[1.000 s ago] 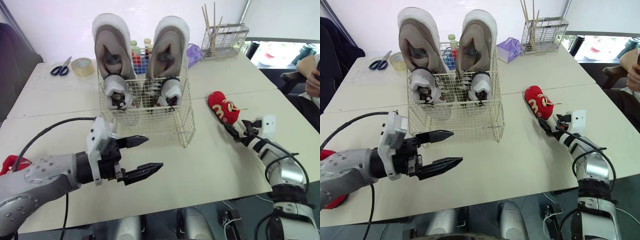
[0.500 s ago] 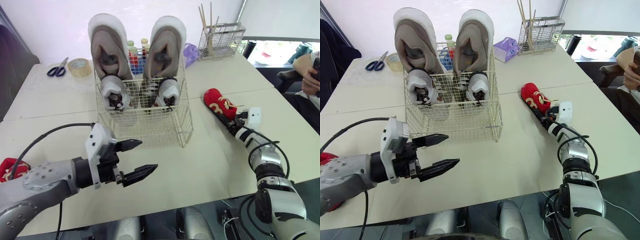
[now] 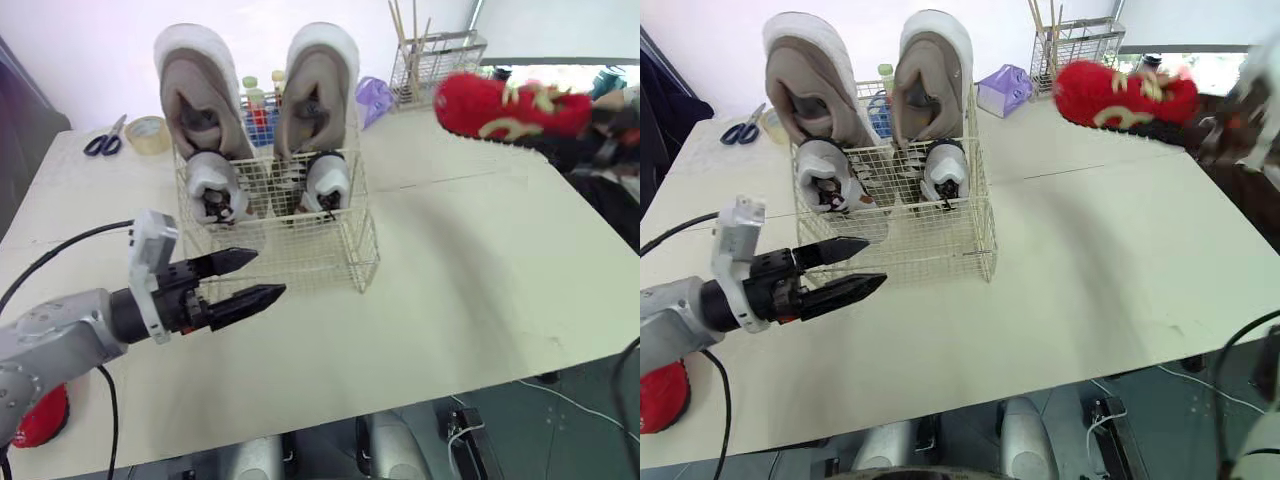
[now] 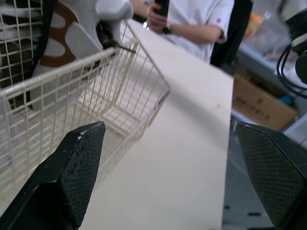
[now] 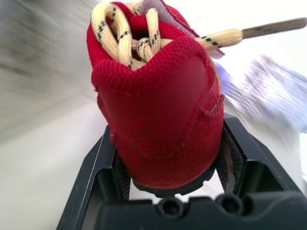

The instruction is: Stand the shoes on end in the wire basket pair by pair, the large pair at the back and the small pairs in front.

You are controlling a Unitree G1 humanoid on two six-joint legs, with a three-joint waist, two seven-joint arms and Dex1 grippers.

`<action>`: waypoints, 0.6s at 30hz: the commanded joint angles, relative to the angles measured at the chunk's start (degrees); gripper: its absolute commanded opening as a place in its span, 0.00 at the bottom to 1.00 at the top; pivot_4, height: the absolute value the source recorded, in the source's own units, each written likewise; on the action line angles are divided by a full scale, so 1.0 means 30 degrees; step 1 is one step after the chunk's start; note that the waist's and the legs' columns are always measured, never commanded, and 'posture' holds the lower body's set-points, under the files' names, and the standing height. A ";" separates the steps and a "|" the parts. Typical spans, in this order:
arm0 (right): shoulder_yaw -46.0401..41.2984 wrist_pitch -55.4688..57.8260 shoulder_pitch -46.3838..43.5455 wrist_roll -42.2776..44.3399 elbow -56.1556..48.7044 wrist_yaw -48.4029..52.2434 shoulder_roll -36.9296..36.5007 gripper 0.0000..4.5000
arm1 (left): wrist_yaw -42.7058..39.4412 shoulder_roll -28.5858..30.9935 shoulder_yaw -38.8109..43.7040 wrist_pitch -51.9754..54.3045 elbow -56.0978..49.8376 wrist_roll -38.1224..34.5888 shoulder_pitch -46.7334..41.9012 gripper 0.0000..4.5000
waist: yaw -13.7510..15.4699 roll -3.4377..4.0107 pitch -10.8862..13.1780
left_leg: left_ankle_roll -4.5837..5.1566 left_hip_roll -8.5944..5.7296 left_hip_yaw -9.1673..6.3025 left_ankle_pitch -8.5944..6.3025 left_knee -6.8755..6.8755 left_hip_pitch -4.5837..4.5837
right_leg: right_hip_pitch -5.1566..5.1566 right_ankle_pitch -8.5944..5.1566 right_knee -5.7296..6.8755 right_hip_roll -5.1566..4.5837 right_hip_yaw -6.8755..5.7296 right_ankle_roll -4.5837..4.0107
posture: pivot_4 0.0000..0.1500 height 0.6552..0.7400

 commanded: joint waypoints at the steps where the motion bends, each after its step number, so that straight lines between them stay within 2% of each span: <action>1: 0.0140 0.3050 -0.1040 0.3359 -0.4510 0.2565 -0.0338 0.43 | -0.0406 0.0414 0.2034 0.0266 0.0911 -0.2220 -0.0277 1.00 | 0.0034 -0.0154 -0.0028 | -0.0006 0.0036 -0.0047 -0.0003 -0.0027 0.0006 | 0.0008 -0.0041 -0.0001 0.0047 -0.0028 -0.0061 | 1.00 1.00; 5: 0.1096 0.2506 -0.2370 0.3882 -0.5666 0.4170 0.0765 0.43 | -0.1094 0.1118 0.3464 0.1129 0.1678 -0.2839 -0.0040 1.00 | 0.0097 -0.0219 -0.0010 | -0.0071 0.0098 -0.0065 -0.0001 -0.0001 -0.0002 | 0.0018 -0.0069 -0.0010 0.0055 -0.0084 -0.0134 | 1.00 1.00; 10: 0.5564 -0.1409 -0.3637 0.5003 -0.6617 0.4656 0.1275 0.43 | -0.1812 0.1604 0.4392 0.1947 0.3196 -0.5315 -0.0654 1.00 | 0.0146 -0.0230 0.0012 | -0.0065 -0.0010 0.0000 0.0002 0.0018 -0.0020 | 0.0009 -0.0062 -0.0012 -0.0066 -0.0058 -0.0127 | 1.00 1.00; 14: 0.9540 -0.5572 -0.5158 0.4775 -0.5882 0.4656 0.1909 0.43 | -0.3092 0.1938 0.3744 0.3212 0.2853 -0.5895 -0.0678 1.00 | 0.0095 -0.0294 0.0048 | -0.0064 -0.0030 0.0030 0.0002 0.0019 -0.0027 | 0.0004 -0.0062 -0.0011 -0.0079 -0.0057 -0.0119 | 1.00 1.00; 16: 1.0596 -0.6713 -0.6021 0.5446 -0.5617 0.4656 0.2288 0.43 | -0.3821 0.2160 0.3262 0.3696 0.2885 -0.5737 -0.1037 1.00 | 0.0099 -0.0300 0.0057 | -0.0067 -0.0029 0.0049 0.0004 0.0017 -0.0027 | 0.0003 -0.0062 -0.0004 -0.0074 -0.0060 -0.0118 | 1.00 1.00; 18: 1.1383 -0.7577 -0.6809 0.6106 -0.5330 0.4656 0.2576 0.43 | -0.4510 0.2392 0.2492 0.3873 0.2658 -0.4382 -0.1717 1.00 | 0.0133 -0.0300 0.0062 | -0.0075 -0.0028 0.0049 0.0008 0.0017 -0.0027 | -0.0003 -0.0061 0.0005 -0.0066 -0.0065 -0.0117 | 1.00 1.00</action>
